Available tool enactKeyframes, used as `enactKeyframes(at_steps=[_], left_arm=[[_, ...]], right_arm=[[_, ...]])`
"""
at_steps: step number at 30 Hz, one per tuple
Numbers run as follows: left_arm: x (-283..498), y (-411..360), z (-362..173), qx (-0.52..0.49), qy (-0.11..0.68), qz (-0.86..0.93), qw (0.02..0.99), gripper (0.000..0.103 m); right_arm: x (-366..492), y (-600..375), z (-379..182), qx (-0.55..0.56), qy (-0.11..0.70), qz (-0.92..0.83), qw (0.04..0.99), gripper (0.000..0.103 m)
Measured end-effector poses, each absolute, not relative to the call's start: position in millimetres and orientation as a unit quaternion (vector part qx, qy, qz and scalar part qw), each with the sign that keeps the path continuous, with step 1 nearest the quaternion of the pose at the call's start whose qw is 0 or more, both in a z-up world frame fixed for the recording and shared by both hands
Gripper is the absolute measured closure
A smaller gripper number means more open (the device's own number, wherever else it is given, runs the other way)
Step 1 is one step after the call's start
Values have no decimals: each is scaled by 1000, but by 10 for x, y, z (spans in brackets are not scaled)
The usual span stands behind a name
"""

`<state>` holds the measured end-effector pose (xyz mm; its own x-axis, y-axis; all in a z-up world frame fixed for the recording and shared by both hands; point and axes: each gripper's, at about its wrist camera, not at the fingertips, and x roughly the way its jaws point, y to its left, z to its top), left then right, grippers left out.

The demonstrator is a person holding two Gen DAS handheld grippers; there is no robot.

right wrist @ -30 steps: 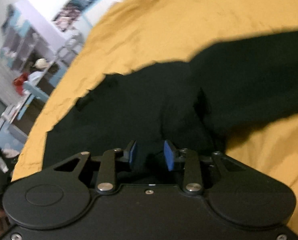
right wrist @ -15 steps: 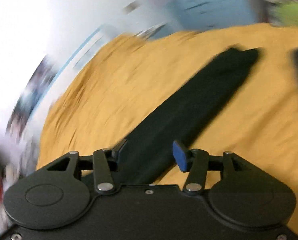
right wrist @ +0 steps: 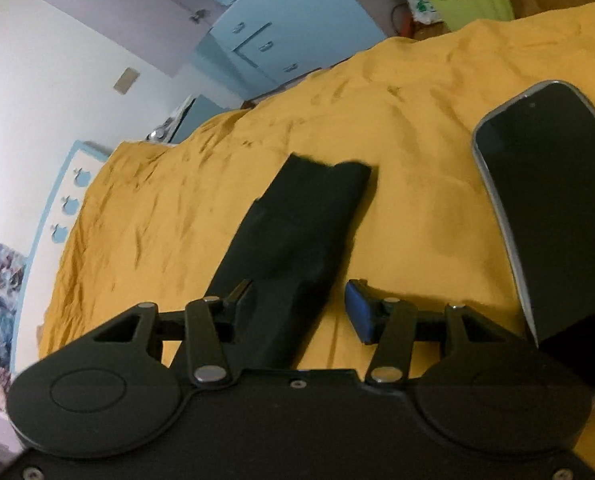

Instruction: Fold small clothes

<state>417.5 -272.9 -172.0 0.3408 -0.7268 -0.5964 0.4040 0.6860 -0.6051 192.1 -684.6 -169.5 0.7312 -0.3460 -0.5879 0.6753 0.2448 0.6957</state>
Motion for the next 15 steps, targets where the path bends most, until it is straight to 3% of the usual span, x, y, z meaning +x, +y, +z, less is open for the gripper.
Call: enactKeyframes(at_steps=[9, 11, 12, 15], left_arm=[[4220, -2887, -1909, -148, 450, -360, 804, 50], [4215, -2914, -1906, -146, 450, -360, 804, 50], [4208, -2922, -1890, -145, 449, -360, 805, 50], [4158, -2844, -1783, -150, 449, -363, 802, 51]], right_arm=[[2031, -7104, -1813, 524, 120, -352, 766, 51], [1992, -7062, -1777, 514, 122, -355, 771, 72], [1997, -7056, -1757, 504, 126, -353, 778, 89], [1992, -7031, -1609, 483, 123, -347, 794, 90]])
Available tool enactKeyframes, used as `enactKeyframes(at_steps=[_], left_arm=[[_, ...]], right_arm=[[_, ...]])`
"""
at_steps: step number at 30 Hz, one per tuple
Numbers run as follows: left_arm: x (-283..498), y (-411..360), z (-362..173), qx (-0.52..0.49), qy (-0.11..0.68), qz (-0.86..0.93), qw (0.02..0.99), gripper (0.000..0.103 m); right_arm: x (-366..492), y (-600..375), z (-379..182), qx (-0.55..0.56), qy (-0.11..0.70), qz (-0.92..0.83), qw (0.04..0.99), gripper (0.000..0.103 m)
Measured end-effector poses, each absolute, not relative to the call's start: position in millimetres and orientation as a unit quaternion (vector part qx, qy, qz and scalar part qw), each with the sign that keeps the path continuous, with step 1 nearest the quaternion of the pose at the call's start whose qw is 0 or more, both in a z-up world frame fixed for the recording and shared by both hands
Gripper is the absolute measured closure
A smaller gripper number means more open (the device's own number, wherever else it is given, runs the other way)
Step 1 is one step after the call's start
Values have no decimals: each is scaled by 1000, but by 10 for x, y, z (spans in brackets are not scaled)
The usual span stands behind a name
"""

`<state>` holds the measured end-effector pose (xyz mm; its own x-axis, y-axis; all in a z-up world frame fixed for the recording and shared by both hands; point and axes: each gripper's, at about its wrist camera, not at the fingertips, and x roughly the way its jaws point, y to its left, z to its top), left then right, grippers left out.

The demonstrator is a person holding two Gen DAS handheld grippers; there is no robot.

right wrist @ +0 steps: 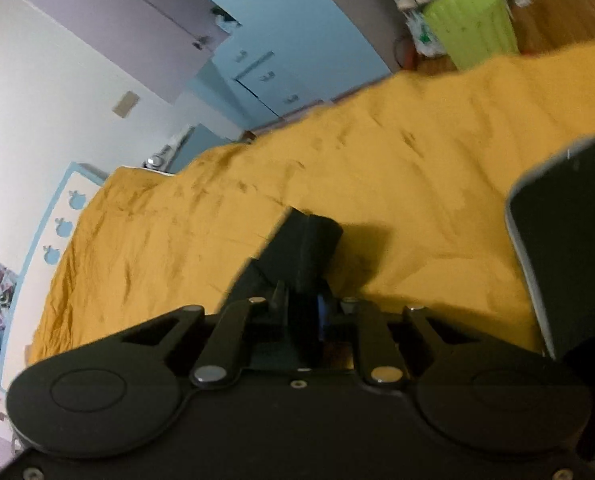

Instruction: Fold small clothes

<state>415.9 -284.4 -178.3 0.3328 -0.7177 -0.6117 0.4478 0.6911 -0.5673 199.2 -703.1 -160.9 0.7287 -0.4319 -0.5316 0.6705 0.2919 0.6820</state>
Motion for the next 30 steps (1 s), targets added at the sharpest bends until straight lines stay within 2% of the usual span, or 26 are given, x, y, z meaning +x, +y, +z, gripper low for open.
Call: enactKeyframes(at_steps=[3, 10, 18, 22, 27, 29, 30], left_arm=[[4130, -2622, -1579, -171, 441, -360, 804, 51], [3949, -1397, -997, -212, 382, -324, 839, 51], [3685, 381, -797, -271, 350, -216, 870, 51], [3526, 1229, -800, -306, 336, -156, 877, 51], [3261, 2056, -857, -315, 327, -101, 885, 51], [3184, 2288, -945, -323, 329, -84, 883, 51], [3153, 2384, -1009, -325, 333, -74, 882, 51]], right_arm=[[2013, -6917, -1277, 457, 116, -324, 820, 90], [2235, -6146, -267, 392, 95, -220, 888, 92], [2855, -4164, 419, 329, 111, 2, 938, 93], [3156, -2919, 404, 319, 147, 120, 929, 93], [3495, -1566, -69, 304, 224, 220, 900, 93], [3624, -1097, -370, 301, 267, 246, 882, 88], [3699, -866, -544, 289, 297, 257, 873, 76]])
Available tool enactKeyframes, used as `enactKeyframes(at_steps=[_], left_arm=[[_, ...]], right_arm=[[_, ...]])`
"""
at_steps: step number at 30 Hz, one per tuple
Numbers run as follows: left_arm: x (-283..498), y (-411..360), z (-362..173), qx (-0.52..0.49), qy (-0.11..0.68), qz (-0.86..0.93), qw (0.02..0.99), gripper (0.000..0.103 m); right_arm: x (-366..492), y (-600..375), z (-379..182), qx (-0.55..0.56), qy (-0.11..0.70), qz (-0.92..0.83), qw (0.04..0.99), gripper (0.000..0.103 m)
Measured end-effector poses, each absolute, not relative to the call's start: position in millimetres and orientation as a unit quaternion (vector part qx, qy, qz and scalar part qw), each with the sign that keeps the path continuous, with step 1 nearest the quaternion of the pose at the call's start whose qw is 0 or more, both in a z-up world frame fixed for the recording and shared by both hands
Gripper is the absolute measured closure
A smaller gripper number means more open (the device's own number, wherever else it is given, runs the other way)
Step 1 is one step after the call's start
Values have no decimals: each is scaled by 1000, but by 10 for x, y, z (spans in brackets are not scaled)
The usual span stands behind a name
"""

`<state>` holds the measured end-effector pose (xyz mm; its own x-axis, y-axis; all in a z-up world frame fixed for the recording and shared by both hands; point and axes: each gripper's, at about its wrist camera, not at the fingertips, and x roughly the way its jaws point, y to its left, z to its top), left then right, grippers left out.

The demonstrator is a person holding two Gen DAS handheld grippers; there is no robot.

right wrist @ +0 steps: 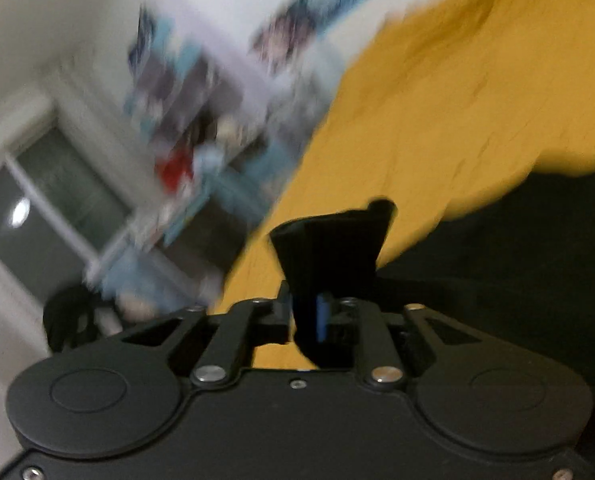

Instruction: Fold small clothes

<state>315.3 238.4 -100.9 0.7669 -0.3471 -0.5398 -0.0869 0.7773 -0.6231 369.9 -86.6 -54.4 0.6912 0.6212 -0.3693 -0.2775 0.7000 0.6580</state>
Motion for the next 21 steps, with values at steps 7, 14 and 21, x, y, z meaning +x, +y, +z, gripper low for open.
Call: enactKeyframes(at_steps=[7, 14, 21], left_arm=[[3206, 2537, -1290, -368, 361, -45, 856, 51], [3399, 2199, -1333, -342, 379, -58, 858, 51], [3642, 2029, -1296, -288, 374, -13, 881, 50]], right_arm=[[3633, -1007, -1049, 320, 378, 249, 832, 58], [3046, -2873, -938, 344, 315, 99, 879, 50], [2704, -3996, -1257, 435, 307, 10, 846, 50]])
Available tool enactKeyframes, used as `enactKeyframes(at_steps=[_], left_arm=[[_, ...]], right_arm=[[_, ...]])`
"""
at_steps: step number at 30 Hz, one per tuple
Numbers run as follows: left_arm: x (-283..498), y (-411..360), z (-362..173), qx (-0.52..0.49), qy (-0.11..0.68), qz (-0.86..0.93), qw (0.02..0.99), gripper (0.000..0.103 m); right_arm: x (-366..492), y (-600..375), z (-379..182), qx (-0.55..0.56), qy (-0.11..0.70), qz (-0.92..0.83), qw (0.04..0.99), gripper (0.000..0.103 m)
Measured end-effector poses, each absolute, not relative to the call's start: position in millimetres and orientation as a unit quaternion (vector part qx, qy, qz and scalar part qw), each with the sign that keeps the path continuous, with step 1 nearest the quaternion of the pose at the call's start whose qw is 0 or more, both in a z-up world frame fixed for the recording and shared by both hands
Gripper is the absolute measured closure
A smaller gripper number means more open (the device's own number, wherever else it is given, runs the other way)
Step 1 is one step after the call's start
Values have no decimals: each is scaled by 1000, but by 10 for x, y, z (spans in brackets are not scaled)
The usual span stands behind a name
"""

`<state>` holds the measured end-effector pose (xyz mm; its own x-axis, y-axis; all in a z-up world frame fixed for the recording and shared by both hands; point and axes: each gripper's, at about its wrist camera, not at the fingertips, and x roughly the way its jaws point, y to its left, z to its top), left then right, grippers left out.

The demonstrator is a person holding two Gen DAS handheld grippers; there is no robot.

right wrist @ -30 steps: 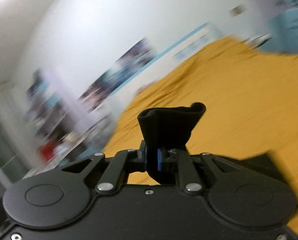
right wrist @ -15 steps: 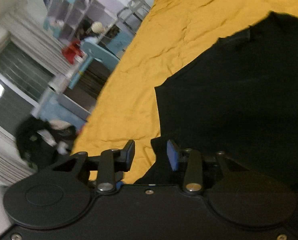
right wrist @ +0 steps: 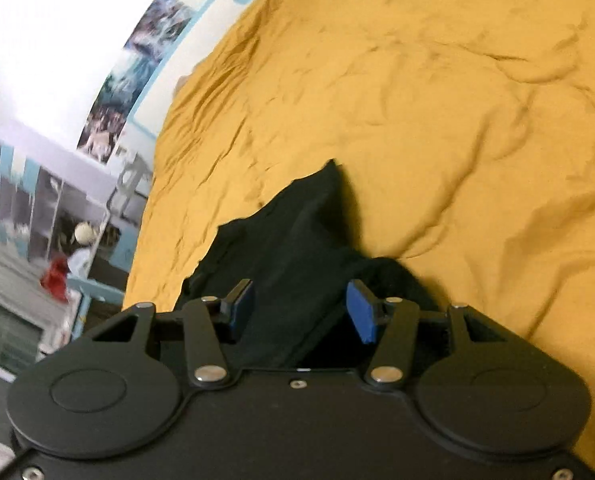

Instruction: Fold small clothes

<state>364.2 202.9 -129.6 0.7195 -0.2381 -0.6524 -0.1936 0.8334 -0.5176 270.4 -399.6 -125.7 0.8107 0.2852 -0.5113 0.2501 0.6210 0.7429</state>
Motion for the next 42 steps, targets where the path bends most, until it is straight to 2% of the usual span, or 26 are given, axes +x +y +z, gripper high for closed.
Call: enactKeyframes(at_steps=[7, 9, 10, 11, 12, 15, 18, 21, 24, 27, 28, 30, 36, 41, 42], left_arm=[[3940, 1961, -1430, -270, 382, 6, 884, 51], [3983, 1934, -1436, -273, 368, -5, 889, 59], [3979, 1913, -1422, -269, 358, -11, 894, 66], [3972, 1889, -1402, -261, 347, -20, 901, 99], [3958, 1877, -1369, -258, 338, -35, 905, 98], [3854, 1855, -1274, -246, 303, -49, 919, 98], [3928, 1799, -1433, -212, 342, -40, 914, 98], [3970, 1788, -1582, -195, 366, -37, 909, 93], [3920, 1826, -1476, -190, 348, -37, 917, 89], [3802, 1862, -1268, -175, 316, -18, 932, 92], [3759, 1879, -1216, -182, 307, -21, 934, 91], [3672, 1863, -1116, -207, 298, -44, 931, 81], [3506, 1583, -1235, -225, 346, -111, 904, 79], [3528, 1559, -1530, -221, 395, -108, 885, 78], [3547, 1579, -1576, -222, 400, -109, 882, 77]], right_arm=[[2832, -3849, -1620, 490, 326, 18, 808, 50], [2901, -3800, -1726, 504, 319, -2, 802, 50], [2928, -3829, -1726, 514, 312, -6, 799, 58], [2918, -3859, -1734, 523, 302, -16, 797, 73], [2907, -3876, -1717, 527, 297, -20, 796, 97], [2697, -3956, -1677, 534, 262, -47, 803, 97], [2645, -4032, -1923, 530, 298, -72, 791, 97], [2584, -4098, -2055, 537, 318, -58, 779, 93], [2470, -4190, -1864, 532, 321, -56, 782, 75], [2467, -4256, -1597, 502, 289, -64, 813, 65], [2529, -4272, -1496, 483, 276, -66, 829, 56], [2825, -4287, -1386, 439, 268, -47, 856, 44], [4032, -4274, -1604, 402, 319, -17, 858, 42], [4430, -4189, -1910, 419, 347, 0, 839, 41], [4465, -4166, -1933, 418, 346, 11, 840, 44]])
